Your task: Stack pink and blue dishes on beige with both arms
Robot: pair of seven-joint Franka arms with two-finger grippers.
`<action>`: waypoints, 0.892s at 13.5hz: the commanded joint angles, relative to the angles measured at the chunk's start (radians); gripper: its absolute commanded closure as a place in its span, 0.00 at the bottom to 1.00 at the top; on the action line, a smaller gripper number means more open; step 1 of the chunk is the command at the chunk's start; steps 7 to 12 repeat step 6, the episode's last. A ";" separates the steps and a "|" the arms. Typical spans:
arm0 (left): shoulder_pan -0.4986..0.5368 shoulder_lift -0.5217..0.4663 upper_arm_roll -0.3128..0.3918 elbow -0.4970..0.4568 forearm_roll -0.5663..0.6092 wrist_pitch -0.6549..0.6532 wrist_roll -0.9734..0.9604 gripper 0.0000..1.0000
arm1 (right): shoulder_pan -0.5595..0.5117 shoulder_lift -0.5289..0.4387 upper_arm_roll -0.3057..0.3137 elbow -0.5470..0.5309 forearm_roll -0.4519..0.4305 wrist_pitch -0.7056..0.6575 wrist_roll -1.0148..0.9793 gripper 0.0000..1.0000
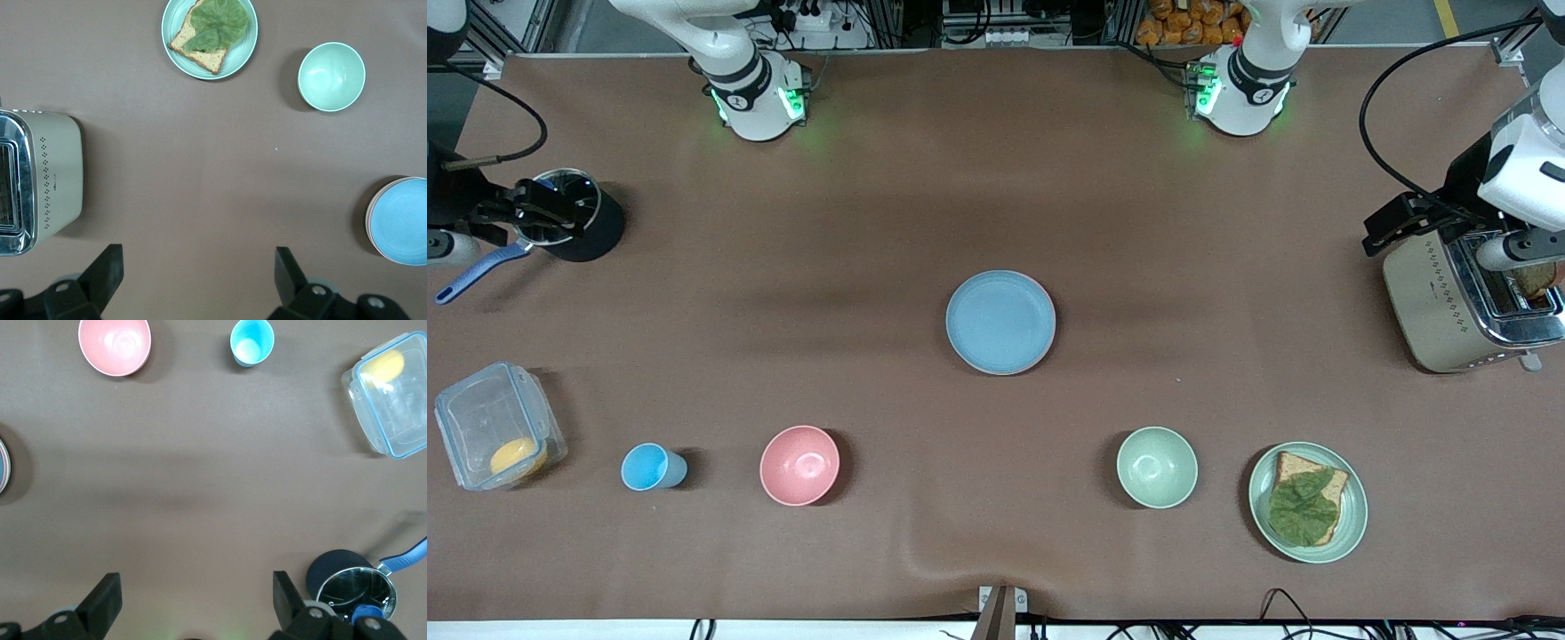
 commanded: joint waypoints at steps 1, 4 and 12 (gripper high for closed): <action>0.006 -0.010 0.004 0.006 -0.009 -0.014 0.062 0.00 | 0.004 -0.021 0.004 -0.007 -0.024 0.013 0.088 0.00; 0.009 -0.005 0.007 0.029 -0.010 -0.019 0.065 0.00 | -0.006 -0.027 -0.002 -0.018 -0.024 0.051 0.097 0.00; 0.007 -0.002 0.006 0.040 -0.009 -0.034 0.082 0.00 | -0.014 -0.047 -0.005 -0.044 -0.027 0.059 0.096 0.00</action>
